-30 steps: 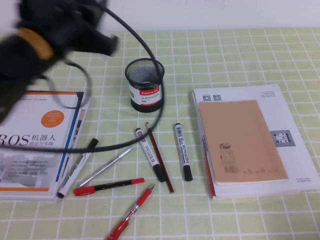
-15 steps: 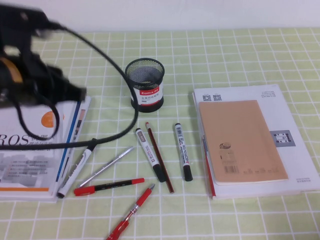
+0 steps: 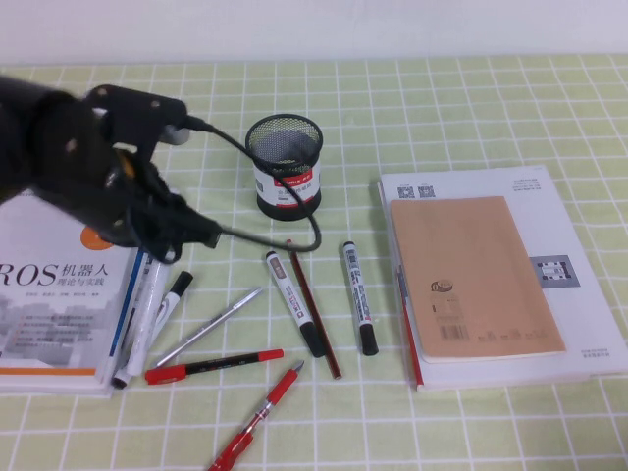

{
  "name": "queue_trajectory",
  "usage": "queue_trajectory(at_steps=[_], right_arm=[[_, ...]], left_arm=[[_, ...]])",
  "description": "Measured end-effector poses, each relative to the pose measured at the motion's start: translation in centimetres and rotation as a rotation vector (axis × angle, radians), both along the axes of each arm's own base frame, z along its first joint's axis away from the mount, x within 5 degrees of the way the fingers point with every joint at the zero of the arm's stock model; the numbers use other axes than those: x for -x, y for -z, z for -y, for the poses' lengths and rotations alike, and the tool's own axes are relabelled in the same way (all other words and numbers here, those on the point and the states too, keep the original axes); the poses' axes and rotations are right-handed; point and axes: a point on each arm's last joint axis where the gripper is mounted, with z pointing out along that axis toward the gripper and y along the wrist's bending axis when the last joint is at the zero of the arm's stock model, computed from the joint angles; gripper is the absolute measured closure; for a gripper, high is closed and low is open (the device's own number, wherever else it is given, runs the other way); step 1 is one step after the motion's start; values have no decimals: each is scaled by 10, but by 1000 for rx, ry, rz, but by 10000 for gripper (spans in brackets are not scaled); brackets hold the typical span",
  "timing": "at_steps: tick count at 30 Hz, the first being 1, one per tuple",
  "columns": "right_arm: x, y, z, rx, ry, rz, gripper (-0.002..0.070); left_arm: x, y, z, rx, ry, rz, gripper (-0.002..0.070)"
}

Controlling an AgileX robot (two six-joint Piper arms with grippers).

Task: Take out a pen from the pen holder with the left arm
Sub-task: Place the pen on the table

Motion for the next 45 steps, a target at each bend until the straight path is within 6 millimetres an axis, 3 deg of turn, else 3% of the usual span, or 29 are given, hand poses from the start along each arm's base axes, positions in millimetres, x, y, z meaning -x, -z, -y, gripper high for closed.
queue_trajectory(at_steps=[12,30,38,40,45], right_arm=[[0,0,0,0,0,0,689],[0,0,0,0,0,0,689],[0,0,0,0,0,0,689],[0,0,0,0,0,0,689],[0,0,0,0,0,0,689]], left_arm=[[-41,24,13,-71,30,-134,583],[-67,71,21,-88,50,-247,583],[-71,80,21,-96,48,-270,582],[-71,81,20,-96,44,-272,545],[-72,81,19,-89,22,-272,330]])
